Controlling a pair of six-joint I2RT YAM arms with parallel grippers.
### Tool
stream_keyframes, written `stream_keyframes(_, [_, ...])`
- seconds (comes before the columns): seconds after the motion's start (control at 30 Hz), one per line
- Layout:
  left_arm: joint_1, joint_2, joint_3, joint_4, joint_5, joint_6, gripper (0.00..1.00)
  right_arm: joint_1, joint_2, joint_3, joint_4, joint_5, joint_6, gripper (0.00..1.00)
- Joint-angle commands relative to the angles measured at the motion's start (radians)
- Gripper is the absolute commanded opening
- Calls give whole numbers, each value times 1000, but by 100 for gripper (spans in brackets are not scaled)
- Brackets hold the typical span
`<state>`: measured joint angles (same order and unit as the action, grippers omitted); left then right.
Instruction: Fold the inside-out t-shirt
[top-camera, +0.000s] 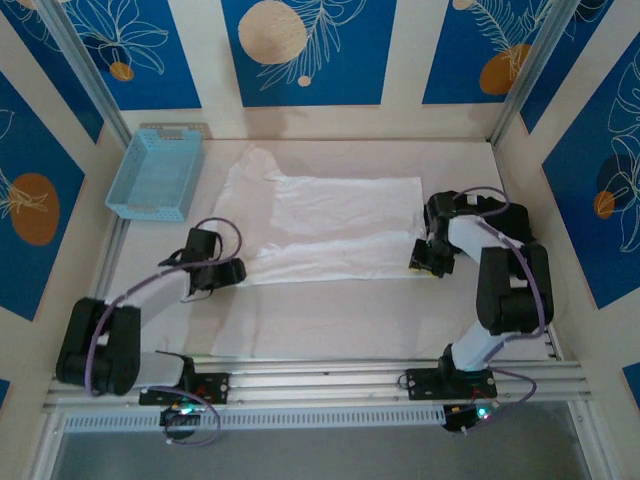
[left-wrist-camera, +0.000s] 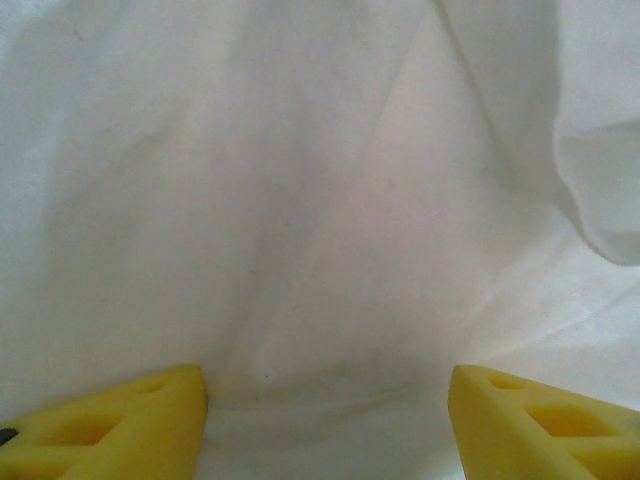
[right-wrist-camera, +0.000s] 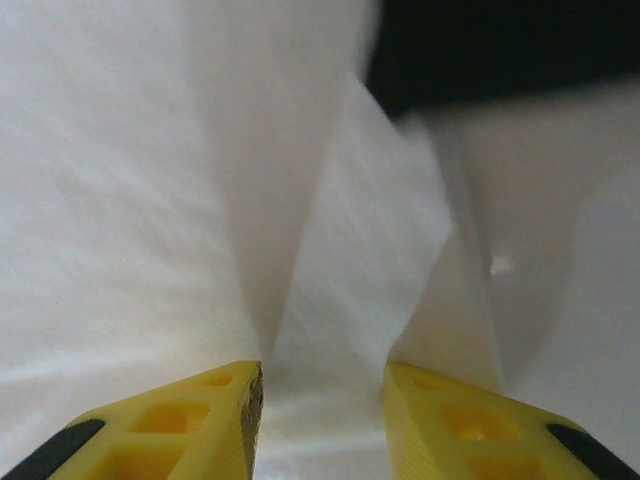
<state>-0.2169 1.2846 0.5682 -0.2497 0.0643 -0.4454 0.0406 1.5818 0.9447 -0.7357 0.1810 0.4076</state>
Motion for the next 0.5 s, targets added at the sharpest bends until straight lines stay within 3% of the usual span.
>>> stream_keyframes(0.0, [-4, -112, 24, -60, 1, -35, 67, 74, -140, 5, 54, 17, -21, 41])
stream_keyframes(0.07, [21, -150, 34, -61, -37, -28, 68, 187, -195, 3, 154, -29, -60, 44])
stream_keyframes(0.2, [110, -118, 40, 3, -2, -44, 68, 410, -168, 42, 366, -118, -58, 52])
stream_keyframes(0.33, [165, -27, 45, 104, 48, -86, 67, 570, 11, 184, 521, -159, -60, 55])
stream_keyframes(0.47, [187, 39, 47, 148, 31, -76, 66, 658, 245, 421, 488, -185, -78, 55])
